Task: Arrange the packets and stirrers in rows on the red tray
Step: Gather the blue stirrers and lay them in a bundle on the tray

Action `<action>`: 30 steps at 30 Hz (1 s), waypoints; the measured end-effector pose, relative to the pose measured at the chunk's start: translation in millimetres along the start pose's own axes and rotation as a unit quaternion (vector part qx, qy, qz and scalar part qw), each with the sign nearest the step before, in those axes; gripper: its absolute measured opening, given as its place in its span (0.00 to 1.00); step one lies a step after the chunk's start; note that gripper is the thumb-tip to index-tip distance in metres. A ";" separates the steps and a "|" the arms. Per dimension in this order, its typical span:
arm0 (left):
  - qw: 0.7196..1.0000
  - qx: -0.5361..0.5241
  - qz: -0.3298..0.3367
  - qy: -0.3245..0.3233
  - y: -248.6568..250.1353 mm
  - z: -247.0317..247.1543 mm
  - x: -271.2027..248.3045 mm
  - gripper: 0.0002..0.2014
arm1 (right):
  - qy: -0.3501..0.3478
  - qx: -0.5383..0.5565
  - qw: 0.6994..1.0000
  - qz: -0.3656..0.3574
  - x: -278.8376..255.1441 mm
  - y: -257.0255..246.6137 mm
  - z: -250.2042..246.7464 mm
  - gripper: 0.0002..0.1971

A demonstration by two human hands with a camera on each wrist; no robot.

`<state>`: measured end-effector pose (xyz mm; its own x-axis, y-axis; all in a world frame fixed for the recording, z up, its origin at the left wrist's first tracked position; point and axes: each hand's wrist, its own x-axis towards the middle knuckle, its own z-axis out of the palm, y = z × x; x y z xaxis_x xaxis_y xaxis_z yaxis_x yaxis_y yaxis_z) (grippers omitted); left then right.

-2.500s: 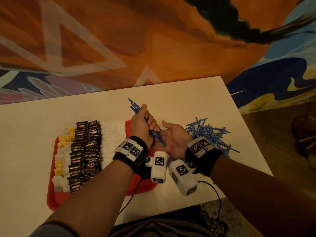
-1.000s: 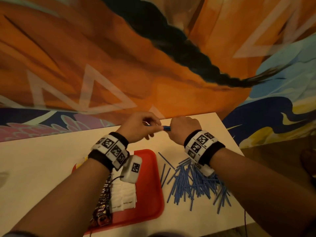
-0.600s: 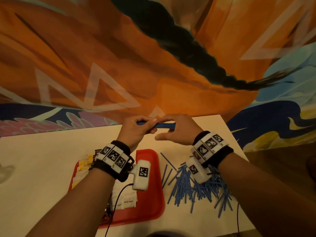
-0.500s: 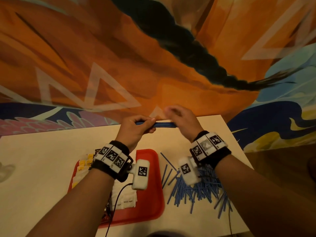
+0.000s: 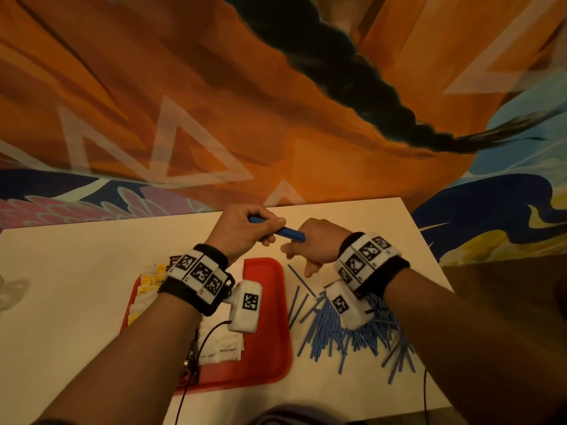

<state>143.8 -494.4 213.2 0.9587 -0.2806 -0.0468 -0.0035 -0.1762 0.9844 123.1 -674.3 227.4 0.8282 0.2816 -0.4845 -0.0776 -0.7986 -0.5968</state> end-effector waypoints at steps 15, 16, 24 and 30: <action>0.922 -0.282 -0.232 0.126 -92.6 58.0 3.6 0.06 | 0.100 -0.089 0.983 0.128 51.5 34.2 86.7 0.17; 0.922 -0.272 -0.246 0.127 -100.8 58.6 5.8 0.07 | 0.089 -0.085 0.985 0.118 54.3 38.8 92.8 0.19; 0.927 -0.005 -0.374 0.026 -191.8 37.4 34.4 0.12 | -0.059 -0.025 0.987 0.149 63.0 104.6 115.9 0.33; 0.854 0.277 -0.420 -0.133 -224.2 42.9 57.6 0.19 | -0.080 0.016 0.979 0.187 62.3 147.9 129.1 0.26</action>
<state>187.6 -511.5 -17.4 0.5903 -0.0272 -0.8067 0.4492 -0.8193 0.3563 91.6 -706.2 26.4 0.6411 0.0535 -0.7656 -0.3787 -0.8456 -0.3762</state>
